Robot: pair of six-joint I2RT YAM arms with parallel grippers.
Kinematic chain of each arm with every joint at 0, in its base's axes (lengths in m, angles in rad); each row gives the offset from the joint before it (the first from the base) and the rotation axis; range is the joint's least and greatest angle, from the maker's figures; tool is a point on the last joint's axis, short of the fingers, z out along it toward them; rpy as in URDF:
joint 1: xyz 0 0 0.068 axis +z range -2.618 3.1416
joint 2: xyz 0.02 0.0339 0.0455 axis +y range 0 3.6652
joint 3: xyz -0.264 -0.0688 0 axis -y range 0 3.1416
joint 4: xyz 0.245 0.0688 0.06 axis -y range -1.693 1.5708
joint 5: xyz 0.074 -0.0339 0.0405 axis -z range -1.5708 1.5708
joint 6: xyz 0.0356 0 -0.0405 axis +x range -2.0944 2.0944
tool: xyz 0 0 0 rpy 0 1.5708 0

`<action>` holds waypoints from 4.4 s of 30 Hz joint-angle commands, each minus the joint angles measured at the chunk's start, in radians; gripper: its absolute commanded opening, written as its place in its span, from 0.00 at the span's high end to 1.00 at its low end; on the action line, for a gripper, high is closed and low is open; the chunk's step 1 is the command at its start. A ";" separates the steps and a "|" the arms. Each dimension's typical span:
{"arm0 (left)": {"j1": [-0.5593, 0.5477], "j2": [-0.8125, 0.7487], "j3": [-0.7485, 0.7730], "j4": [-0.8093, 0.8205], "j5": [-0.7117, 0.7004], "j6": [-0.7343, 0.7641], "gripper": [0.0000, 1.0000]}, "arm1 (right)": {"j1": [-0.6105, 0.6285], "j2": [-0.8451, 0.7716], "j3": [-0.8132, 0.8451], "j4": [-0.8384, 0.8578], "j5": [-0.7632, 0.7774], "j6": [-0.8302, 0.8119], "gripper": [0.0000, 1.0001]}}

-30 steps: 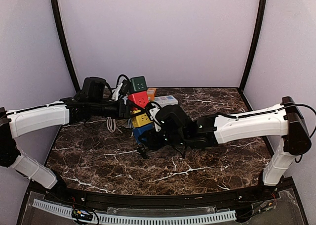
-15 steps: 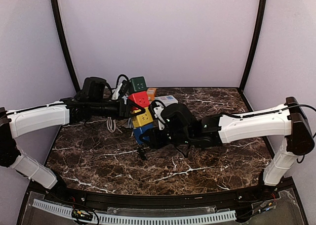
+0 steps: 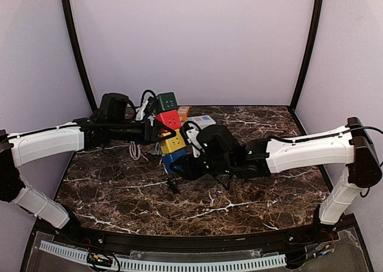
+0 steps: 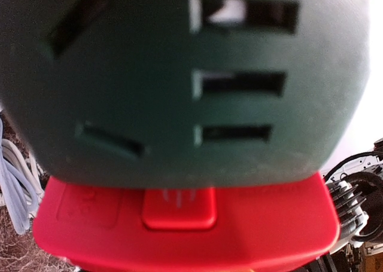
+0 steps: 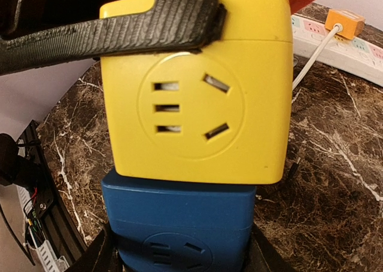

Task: Pull the plug off the socket
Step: Remove the plug from the socket, then place the socket at the center of the board.

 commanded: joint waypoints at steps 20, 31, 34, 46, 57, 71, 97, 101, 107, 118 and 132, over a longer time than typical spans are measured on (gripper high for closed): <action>0.068 -0.070 0.037 0.074 -0.033 0.125 0.99 | 0.077 -0.041 -0.047 -0.095 0.007 -0.191 1.00; 0.071 -0.078 0.035 0.075 -0.040 0.126 0.99 | 0.082 -0.024 -0.027 -0.185 0.178 0.015 1.00; 0.072 -0.079 0.035 0.075 -0.041 0.126 0.99 | 0.076 -0.020 -0.026 -0.215 0.189 0.087 1.00; 0.073 -0.079 0.032 0.075 -0.044 0.128 0.99 | 0.016 -0.061 -0.101 -0.236 0.189 0.249 1.00; 0.074 -0.077 0.035 0.074 -0.041 0.129 0.99 | 0.017 -0.127 -0.121 -0.174 0.172 0.155 1.00; 0.073 -0.213 -0.208 0.045 -0.033 0.012 0.99 | -0.038 -0.380 -0.193 -0.194 0.133 0.069 1.00; 0.073 -0.564 -0.736 -0.046 -0.063 -0.286 0.82 | -0.062 -0.464 -0.230 -0.122 0.000 0.000 1.00; 0.073 -0.541 -0.747 -0.035 -0.072 -0.278 0.71 | -0.062 -0.458 -0.218 -0.124 -0.036 -0.005 1.00; 0.073 -0.530 -0.764 -0.028 -0.087 -0.291 0.51 | -0.062 -0.457 -0.219 -0.131 -0.040 0.001 1.00; 0.073 -0.580 -0.711 -0.168 -0.180 -0.249 0.06 | -0.062 -0.466 -0.228 -0.131 -0.042 0.005 1.00; 0.074 -0.527 -0.270 -0.437 -0.346 0.203 0.04 | -0.084 -0.553 -0.323 0.014 -0.194 -0.033 1.00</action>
